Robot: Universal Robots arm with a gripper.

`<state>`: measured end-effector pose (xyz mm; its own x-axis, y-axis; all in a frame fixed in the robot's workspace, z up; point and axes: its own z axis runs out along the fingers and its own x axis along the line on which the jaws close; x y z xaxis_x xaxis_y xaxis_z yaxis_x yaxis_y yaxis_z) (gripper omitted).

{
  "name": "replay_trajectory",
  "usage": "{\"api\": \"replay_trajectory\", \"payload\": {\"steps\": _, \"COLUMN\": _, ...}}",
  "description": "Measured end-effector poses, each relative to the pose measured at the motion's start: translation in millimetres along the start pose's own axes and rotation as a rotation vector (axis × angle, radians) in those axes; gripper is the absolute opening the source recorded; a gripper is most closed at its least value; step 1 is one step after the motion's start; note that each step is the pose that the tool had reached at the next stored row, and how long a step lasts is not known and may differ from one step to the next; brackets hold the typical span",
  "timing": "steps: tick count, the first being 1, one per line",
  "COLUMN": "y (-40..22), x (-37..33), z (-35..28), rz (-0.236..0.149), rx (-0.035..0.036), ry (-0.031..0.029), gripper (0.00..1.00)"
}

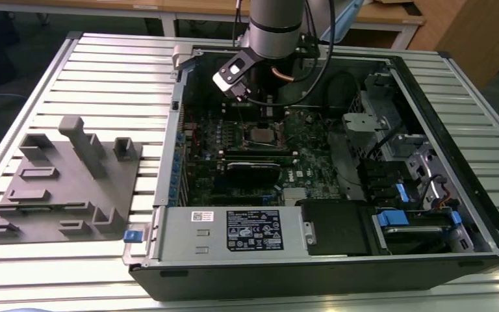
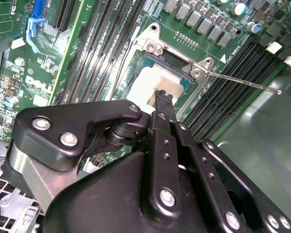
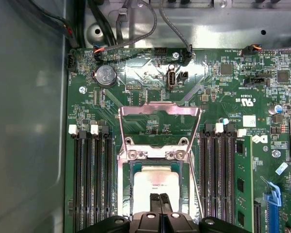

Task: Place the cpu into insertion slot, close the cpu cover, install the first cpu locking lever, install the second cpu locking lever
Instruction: 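Place the cpu into insertion slot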

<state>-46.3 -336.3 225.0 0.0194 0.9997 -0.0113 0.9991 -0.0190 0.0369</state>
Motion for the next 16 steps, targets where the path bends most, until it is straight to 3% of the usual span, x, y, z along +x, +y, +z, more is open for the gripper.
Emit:
{"api": "replay_trajectory", "payload": {"steps": 9, "y": 0.0, "x": 0.0, "z": 1.6, "rz": 0.0, "rx": 0.0057, "ry": -0.0007, "gripper": 0.11}}
{"api": "replay_trajectory", "payload": {"steps": 16, "y": 0.4, "x": 0.0, "z": 1.7, "rz": 0.0, "rx": 0.006, "ry": -0.0007, "gripper": 0.11}}
